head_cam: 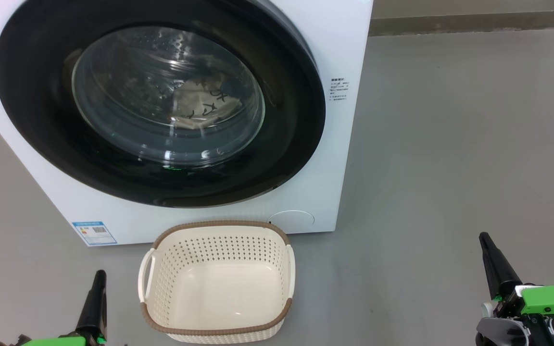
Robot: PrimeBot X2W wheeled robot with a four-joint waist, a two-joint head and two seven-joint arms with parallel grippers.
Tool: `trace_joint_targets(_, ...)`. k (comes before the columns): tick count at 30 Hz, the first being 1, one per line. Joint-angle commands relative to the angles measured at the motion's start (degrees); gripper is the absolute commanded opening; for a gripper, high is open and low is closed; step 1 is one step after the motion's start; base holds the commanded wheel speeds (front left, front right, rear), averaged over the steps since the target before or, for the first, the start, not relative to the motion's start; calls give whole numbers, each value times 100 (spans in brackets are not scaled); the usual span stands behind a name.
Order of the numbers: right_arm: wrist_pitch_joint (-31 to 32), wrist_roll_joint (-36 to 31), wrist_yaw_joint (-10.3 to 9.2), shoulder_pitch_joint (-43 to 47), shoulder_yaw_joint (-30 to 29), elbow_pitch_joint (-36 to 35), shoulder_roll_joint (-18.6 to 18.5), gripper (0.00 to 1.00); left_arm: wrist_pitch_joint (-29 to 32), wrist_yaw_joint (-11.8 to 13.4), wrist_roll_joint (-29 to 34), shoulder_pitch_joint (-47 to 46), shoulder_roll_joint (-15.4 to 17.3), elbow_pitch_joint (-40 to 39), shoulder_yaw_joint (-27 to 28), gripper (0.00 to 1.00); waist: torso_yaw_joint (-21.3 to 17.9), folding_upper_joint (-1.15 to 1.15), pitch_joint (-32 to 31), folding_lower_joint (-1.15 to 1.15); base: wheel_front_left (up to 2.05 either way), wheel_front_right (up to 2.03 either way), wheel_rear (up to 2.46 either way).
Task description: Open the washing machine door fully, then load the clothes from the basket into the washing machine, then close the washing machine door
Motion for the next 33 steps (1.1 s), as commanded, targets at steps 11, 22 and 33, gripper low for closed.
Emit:
trace_joint_targets(11,30,25,1,-249,102,-169,-48,0,36,2,-46,-244,52,-179,190,0,0,0,0,0,0,0,0)
trace_joint_targets(22,30,25,1,-249,101,-169,-48,0,36,2,-46,-244,52,-179,190,0,0,0,0,0,0,0,0)
trace_joint_targets(33,30,25,1,-249,101,-169,-48,0,36,2,-46,-244,52,-180,190,0,0,0,0,0,0,0,0)
